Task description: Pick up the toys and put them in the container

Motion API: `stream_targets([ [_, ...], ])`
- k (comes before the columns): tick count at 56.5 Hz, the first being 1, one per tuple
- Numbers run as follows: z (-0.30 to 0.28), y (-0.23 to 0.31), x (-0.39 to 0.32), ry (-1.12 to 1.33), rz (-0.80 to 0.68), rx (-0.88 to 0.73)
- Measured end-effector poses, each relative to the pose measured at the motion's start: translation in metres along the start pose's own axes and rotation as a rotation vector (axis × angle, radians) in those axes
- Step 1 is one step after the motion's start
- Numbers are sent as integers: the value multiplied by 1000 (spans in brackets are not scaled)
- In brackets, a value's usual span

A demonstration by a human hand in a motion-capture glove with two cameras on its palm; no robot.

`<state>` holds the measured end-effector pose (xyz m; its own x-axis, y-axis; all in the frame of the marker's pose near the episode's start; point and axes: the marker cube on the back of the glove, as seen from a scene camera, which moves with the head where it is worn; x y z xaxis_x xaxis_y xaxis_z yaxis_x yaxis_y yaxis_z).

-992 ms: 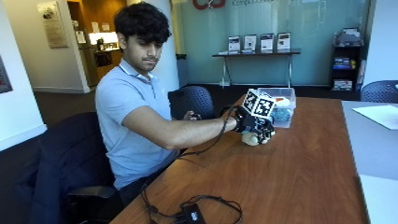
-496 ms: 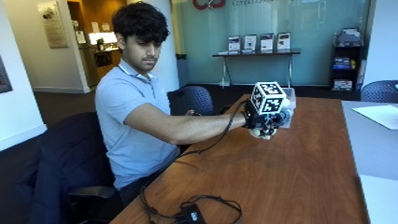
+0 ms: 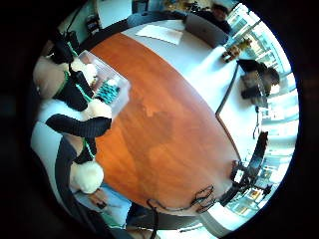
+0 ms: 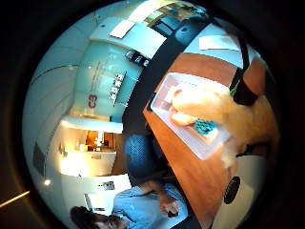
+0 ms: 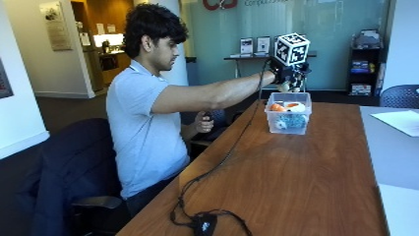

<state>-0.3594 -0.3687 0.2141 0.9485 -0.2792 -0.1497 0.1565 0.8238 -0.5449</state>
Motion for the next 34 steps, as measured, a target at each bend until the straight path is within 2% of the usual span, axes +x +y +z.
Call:
stream_targets([
  [10,31,-55,-62,16,-73,-19],
  [17,48,-72,-78,99,-102,-47],
  [23,59,-67,-75,111,-117,-231],
  [30,51,-41,-59,59,-175,-92],
  [34,47,-15,-41,59,-189,-76],
])
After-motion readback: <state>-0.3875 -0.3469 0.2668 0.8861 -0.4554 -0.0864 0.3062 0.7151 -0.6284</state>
